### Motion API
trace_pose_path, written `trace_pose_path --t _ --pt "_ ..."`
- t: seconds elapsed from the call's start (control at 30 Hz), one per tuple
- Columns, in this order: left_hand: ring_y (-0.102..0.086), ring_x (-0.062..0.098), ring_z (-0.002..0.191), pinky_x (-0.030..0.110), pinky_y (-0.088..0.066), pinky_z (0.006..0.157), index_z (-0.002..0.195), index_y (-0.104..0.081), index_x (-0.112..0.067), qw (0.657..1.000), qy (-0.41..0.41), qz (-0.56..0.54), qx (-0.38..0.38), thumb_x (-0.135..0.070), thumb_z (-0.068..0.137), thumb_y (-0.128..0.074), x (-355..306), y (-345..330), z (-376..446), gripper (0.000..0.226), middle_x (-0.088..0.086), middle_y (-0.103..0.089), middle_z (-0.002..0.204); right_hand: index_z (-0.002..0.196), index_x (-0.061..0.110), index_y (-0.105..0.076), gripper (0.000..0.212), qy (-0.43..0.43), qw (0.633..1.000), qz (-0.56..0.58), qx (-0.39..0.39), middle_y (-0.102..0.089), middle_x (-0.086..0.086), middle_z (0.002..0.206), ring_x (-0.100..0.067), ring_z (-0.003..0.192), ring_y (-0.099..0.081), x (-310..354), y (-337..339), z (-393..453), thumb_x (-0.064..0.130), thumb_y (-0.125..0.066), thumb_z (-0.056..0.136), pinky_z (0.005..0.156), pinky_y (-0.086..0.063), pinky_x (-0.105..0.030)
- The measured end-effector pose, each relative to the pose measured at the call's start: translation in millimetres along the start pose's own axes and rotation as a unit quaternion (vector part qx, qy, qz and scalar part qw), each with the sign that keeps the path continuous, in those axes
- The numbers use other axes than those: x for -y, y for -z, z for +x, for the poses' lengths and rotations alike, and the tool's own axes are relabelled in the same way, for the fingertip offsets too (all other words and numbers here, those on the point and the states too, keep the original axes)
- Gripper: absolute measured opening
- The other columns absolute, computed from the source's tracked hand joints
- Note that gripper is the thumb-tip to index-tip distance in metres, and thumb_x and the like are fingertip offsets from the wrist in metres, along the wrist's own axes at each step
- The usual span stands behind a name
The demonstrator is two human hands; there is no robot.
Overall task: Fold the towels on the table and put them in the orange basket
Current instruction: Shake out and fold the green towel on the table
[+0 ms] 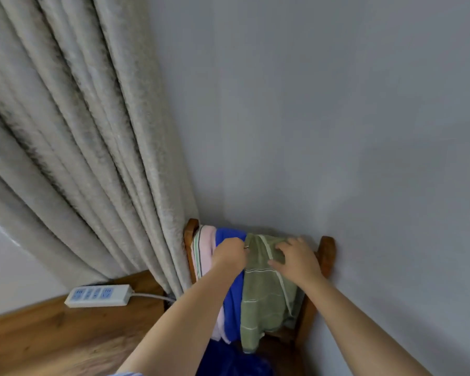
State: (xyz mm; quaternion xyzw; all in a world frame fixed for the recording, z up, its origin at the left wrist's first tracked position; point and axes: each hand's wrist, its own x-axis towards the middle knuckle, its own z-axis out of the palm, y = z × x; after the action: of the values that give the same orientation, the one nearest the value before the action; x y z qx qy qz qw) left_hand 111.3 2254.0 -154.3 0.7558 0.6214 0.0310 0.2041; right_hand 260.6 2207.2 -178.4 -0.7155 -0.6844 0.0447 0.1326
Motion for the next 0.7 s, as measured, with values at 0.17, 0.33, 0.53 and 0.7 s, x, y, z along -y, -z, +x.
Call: trace_pose_path --t 0.17,0.33,0.53,0.7 --pt "-0.061 0.028 0.095 0.033 -0.046 0.075 0.094 -0.066 -0.008 0.996 -0.004 -0.054 -0.07 -0.028 0.097 -0.037 7 -23 4 0.036 0.011 -0.068 0.099 0.07 0.003 -0.07 0.042 0.05 0.985 0.015 -0.163 -0.067 -0.009 0.064 -0.028 0.06 -0.063 2 -21 -7 0.027 -0.091 0.042 0.049 -0.054 -0.032" --pt "-0.061 0.027 0.09 0.03 -0.043 0.068 0.086 -0.065 -0.006 0.993 0.019 -0.076 -0.084 -0.029 0.095 -0.041 6 -28 11 0.034 0.011 -0.068 0.091 0.064 0.007 -0.068 0.035 0.037 0.979 -0.014 -0.198 -0.065 -0.006 0.059 -0.025 0.055 -0.061 4 -25 -6 0.021 -0.091 0.041 0.048 -0.05 -0.029" --pt "-0.055 0.021 0.072 0.031 -0.044 0.067 0.058 -0.048 -0.019 0.988 0.017 -0.134 -0.079 -0.026 0.093 -0.047 9 -27 13 0.036 0.007 -0.063 0.069 0.055 0.011 -0.064 0.023 0.056 0.968 -0.019 -0.243 -0.061 -0.003 0.054 -0.022 0.052 -0.059 0 -28 -1 0.004 -0.085 0.049 0.059 -0.027 -0.027" --pt "-0.046 0.015 0.062 0.026 -0.038 0.062 0.065 -0.055 -0.014 0.987 0.012 -0.146 -0.064 -0.025 0.093 -0.049 2 -16 3 0.031 -0.006 -0.042 0.052 0.051 0.011 -0.062 0.011 0.055 0.967 0.044 -0.247 -0.061 -0.002 0.051 -0.022 0.049 -0.06 -4 -19 -3 0.003 -0.069 0.055 0.059 -0.033 -0.025"
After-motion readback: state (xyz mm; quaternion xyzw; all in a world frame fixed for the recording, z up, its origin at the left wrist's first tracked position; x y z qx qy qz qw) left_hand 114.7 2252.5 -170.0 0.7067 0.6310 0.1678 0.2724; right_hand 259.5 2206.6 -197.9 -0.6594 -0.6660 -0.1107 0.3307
